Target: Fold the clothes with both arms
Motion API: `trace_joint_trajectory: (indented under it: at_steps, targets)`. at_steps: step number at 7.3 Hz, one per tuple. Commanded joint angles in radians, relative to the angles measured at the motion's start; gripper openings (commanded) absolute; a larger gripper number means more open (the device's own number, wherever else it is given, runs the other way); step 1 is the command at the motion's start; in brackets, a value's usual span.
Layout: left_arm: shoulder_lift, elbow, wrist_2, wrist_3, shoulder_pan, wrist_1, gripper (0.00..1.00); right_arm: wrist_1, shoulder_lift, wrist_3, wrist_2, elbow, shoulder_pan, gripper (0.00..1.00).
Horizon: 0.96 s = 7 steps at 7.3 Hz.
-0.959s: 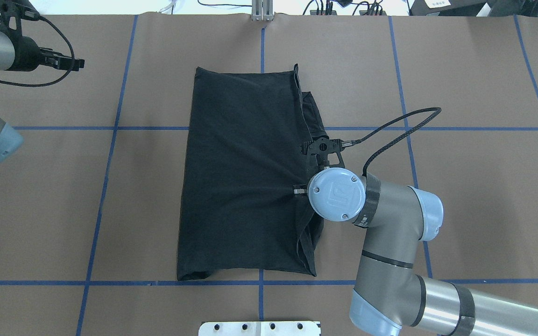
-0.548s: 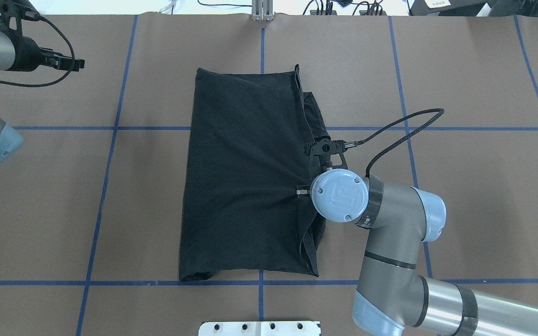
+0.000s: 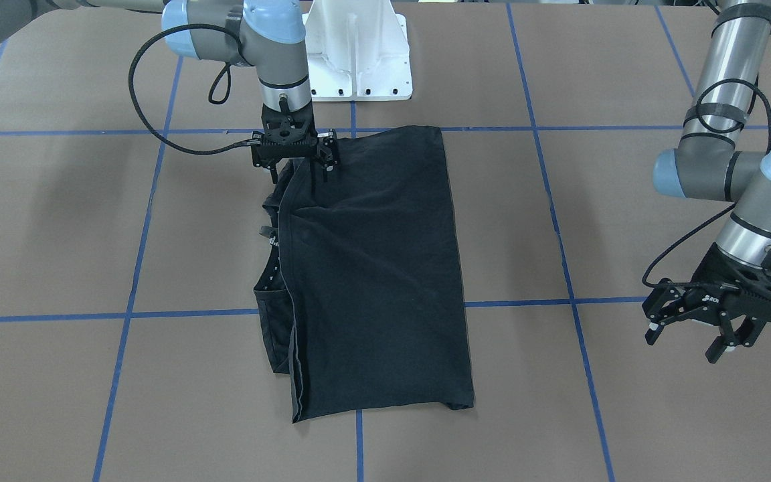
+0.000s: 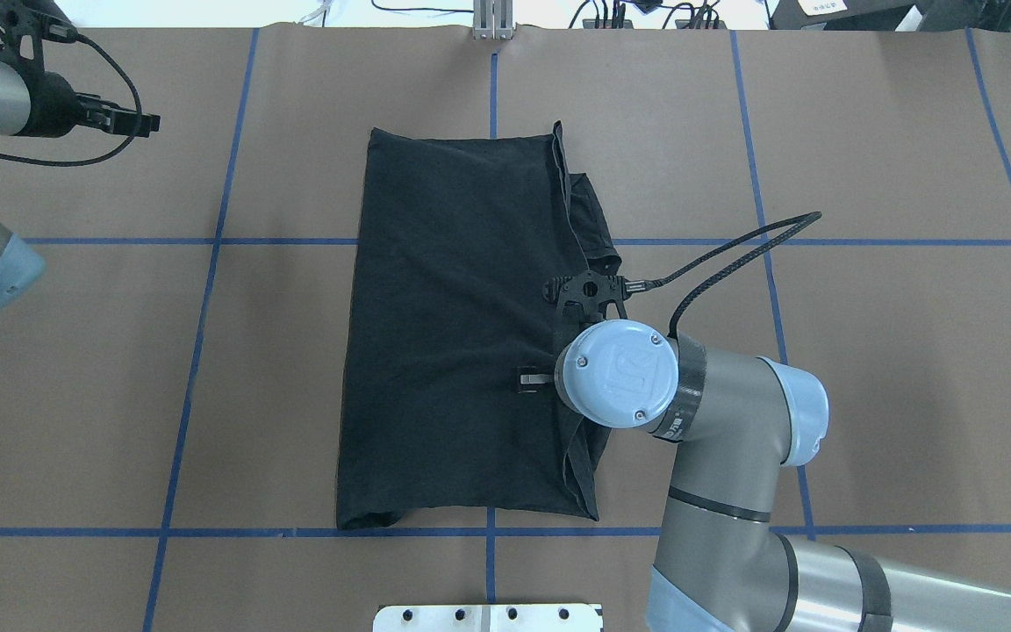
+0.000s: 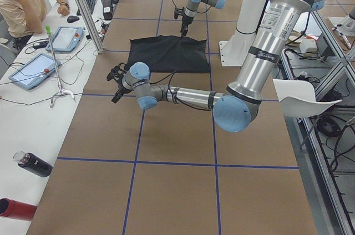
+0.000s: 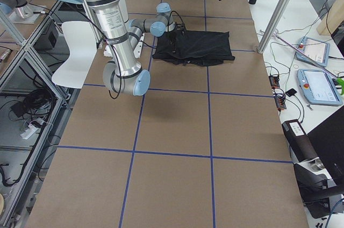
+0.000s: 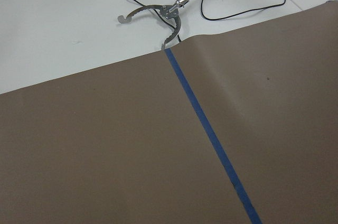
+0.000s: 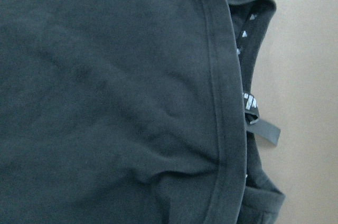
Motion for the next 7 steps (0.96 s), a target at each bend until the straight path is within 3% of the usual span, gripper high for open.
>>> trace_joint_trajectory:
  at_steps: [1,2,3,5,7]
  targets:
    - [0.000,0.001,0.000,-0.002,0.000,0.000,1.00,-0.056,0.002,0.046,-0.051,0.011,-0.087,0.77]
    - [0.000,0.001,0.002,-0.002,0.000,0.000,1.00,-0.058,-0.008,0.058,-0.057,0.011,-0.113,0.69]
    - [0.000,0.000,0.002,0.000,0.002,0.000,1.00,-0.096,-0.001,0.066,-0.059,0.014,-0.119,0.51]
    - [0.000,0.000,0.000,0.000,0.002,0.000,1.00,-0.116,-0.002,0.066,-0.057,0.022,-0.118,0.00]
    - [0.000,0.000,0.000,-0.002,0.002,-0.002,1.00,-0.116,-0.013,0.054,-0.054,0.030,-0.098,0.00]
